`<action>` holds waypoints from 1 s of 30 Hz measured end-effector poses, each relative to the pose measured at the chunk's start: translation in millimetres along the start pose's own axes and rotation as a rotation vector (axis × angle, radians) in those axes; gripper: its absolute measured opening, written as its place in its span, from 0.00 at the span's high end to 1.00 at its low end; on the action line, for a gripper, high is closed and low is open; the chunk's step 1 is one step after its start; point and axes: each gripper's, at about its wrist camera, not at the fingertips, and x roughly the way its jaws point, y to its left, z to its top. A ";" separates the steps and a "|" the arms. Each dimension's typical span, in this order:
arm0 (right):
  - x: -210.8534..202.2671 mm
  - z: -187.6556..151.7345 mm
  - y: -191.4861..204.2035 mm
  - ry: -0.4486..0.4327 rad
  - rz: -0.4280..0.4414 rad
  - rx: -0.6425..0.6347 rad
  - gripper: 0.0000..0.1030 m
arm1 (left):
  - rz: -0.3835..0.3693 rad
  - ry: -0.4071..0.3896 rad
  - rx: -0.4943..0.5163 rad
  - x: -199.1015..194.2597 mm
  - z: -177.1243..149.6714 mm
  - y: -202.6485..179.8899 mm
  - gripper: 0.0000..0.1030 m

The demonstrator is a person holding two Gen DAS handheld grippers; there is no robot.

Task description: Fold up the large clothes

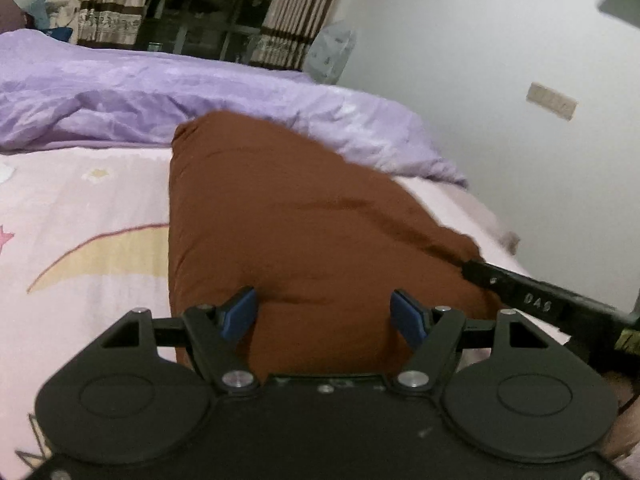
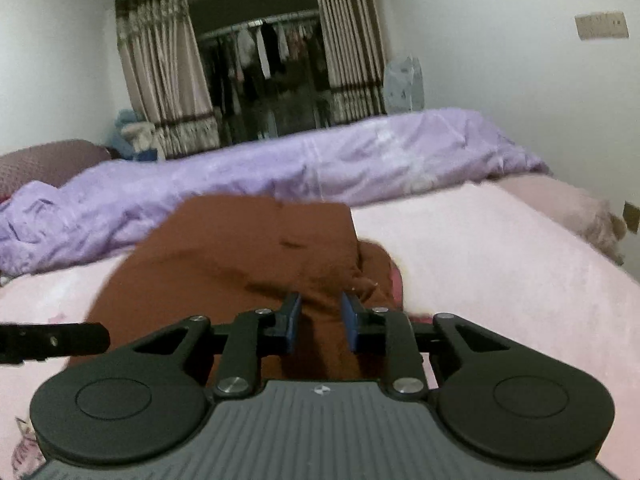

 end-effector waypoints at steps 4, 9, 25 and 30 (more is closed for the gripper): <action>16.1 -17.4 -13.4 0.041 0.004 0.033 0.85 | 0.008 0.019 0.034 17.5 -11.0 7.2 0.27; 12.4 -23.5 -12.6 0.025 0.012 0.023 0.85 | 0.001 0.015 0.022 16.9 -16.3 15.5 0.27; 83.4 71.6 -33.0 0.205 0.138 0.214 0.24 | 0.034 -0.004 -0.044 26.4 50.4 23.2 0.29; 107.2 64.4 -33.4 0.257 0.118 0.238 0.93 | 0.069 -0.007 -0.009 32.5 48.2 14.7 0.29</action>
